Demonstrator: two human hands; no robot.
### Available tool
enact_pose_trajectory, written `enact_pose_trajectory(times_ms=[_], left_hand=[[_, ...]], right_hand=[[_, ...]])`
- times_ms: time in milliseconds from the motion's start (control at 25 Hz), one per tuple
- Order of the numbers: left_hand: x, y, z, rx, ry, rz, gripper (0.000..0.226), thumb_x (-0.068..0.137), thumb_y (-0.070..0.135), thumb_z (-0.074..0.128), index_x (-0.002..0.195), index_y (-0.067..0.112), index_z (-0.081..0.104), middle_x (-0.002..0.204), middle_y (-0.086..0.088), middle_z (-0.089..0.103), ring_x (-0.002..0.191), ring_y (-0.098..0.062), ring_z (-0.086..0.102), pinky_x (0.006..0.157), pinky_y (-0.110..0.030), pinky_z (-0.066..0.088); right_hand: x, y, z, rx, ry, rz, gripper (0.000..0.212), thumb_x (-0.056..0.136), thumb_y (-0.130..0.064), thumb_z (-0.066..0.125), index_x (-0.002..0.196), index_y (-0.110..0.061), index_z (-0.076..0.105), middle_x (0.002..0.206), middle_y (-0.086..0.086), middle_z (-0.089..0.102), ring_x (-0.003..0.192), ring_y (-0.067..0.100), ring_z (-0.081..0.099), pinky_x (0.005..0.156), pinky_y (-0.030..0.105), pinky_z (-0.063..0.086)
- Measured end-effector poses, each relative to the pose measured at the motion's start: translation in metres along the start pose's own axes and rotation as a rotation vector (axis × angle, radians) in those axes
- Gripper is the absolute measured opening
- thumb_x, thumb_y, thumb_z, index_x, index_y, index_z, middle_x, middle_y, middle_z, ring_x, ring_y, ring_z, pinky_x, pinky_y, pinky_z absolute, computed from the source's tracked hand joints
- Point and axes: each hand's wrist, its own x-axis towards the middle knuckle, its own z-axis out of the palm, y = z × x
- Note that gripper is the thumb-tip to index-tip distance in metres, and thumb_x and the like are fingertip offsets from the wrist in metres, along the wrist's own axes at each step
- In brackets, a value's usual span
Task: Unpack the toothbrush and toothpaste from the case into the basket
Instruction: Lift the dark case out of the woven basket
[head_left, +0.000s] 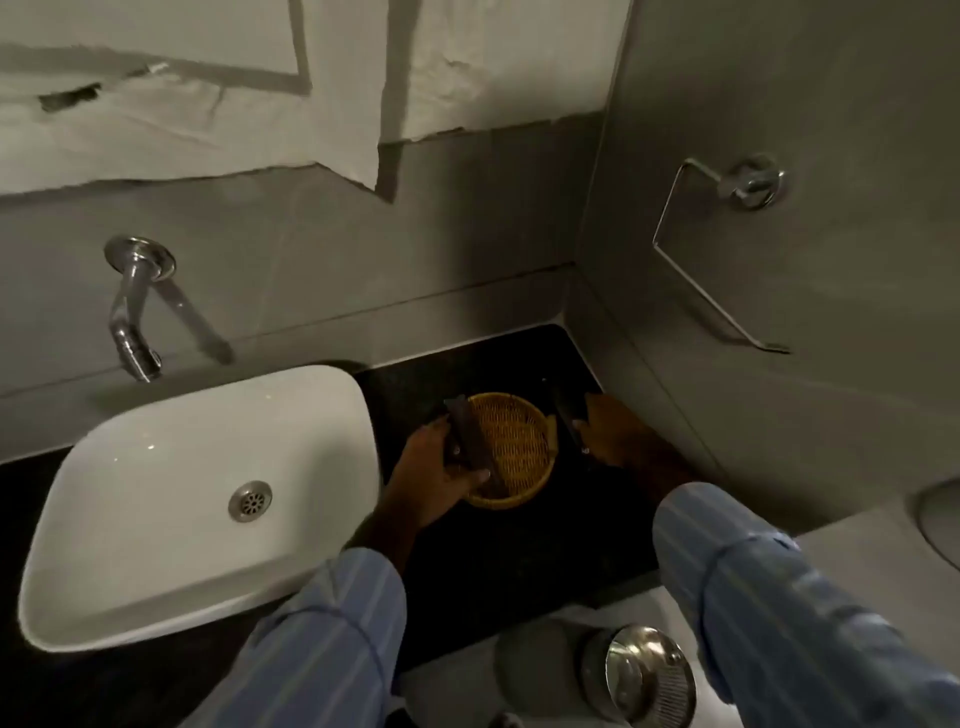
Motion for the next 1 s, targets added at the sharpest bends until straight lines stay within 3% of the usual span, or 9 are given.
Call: enact_pose_trajectory(times_ms=[160, 320, 400, 520, 600, 760, 1000], left_hand=[[-0.020, -0.034, 0.042, 0.217, 0.038, -0.120, 0.103, 0.070, 0.072, 0.063, 0.151, 0.017, 0.032, 0.155, -0.006, 0.038, 0.143, -0.024, 0.034, 0.116, -0.036, 0.030], [-0.028, -0.041, 0.061, 0.311, 0.050, -0.242, 0.120, 0.068, 0.079, 0.058, 0.157, 0.011, 0.017, 0.165, -0.010, 0.018, 0.153, -0.028, 0.017, 0.122, -0.041, 0.019], [-0.024, -0.087, 0.100, 0.353, -0.112, -0.377, 0.125, 0.066, 0.081, 0.057, 0.158, 0.010, 0.011, 0.167, -0.009, 0.008, 0.154, -0.028, 0.009, 0.123, -0.042, 0.014], [-0.039, -0.093, 0.109, 0.428, -0.156, -0.367, 0.127, 0.067, 0.081, 0.057, 0.159, 0.010, 0.005, 0.168, -0.010, -0.003, 0.154, -0.031, 0.003, 0.123, -0.046, 0.010], [-0.033, -0.088, 0.111, 0.461, -0.126, -0.297, 0.126, 0.068, 0.081, 0.055, 0.159, 0.010, 0.005, 0.168, -0.010, -0.005, 0.154, -0.031, 0.002, 0.124, -0.047, 0.008], [-0.028, -0.088, 0.102, 0.412, -0.125, -0.318, 0.127, 0.067, 0.081, 0.056, 0.159, 0.009, 0.005, 0.168, -0.009, -0.003, 0.155, -0.029, 0.000, 0.125, -0.045, 0.007], [-0.016, -0.057, 0.069, 0.262, -0.033, -0.183, 0.121, 0.068, 0.071, 0.067, 0.158, 0.013, 0.011, 0.166, -0.009, 0.012, 0.153, -0.030, 0.010, 0.122, -0.042, 0.016]], right_hand=[[0.009, 0.017, 0.034, 0.030, -0.029, 0.166, 0.044, 0.094, -0.026, 0.058, 0.130, -0.003, 0.052, 0.129, 0.019, 0.059, 0.115, 0.036, 0.060, 0.086, 0.039, 0.050], [0.006, 0.020, 0.039, 0.100, 0.067, 0.238, 0.051, 0.090, -0.030, 0.064, 0.129, 0.001, 0.054, 0.129, 0.020, 0.059, 0.117, 0.038, 0.060, 0.091, 0.042, 0.054], [0.047, 0.026, 0.097, 0.082, -0.015, 0.223, 0.050, 0.090, -0.033, 0.063, 0.125, 0.003, 0.057, 0.127, 0.021, 0.061, 0.115, 0.039, 0.061, 0.091, 0.043, 0.055], [0.040, 0.027, 0.103, 0.048, -0.009, 0.235, 0.045, 0.093, -0.030, 0.060, 0.120, 0.005, 0.060, 0.124, 0.024, 0.061, 0.114, 0.040, 0.061, 0.091, 0.044, 0.054], [0.046, 0.033, 0.094, 0.042, 0.045, 0.239, 0.041, 0.095, -0.027, 0.058, 0.120, 0.006, 0.061, 0.124, 0.025, 0.061, 0.114, 0.040, 0.061, 0.093, 0.045, 0.053], [0.046, 0.032, 0.094, 0.062, 0.033, 0.285, 0.034, 0.094, -0.017, 0.058, 0.117, 0.007, 0.062, 0.122, 0.026, 0.063, 0.114, 0.042, 0.061, 0.090, 0.044, 0.052], [0.028, 0.022, 0.061, 0.009, 0.061, 0.334, 0.028, 0.095, -0.017, 0.056, 0.110, 0.004, 0.066, 0.117, 0.023, 0.067, 0.108, 0.039, 0.065, 0.086, 0.041, 0.052]])
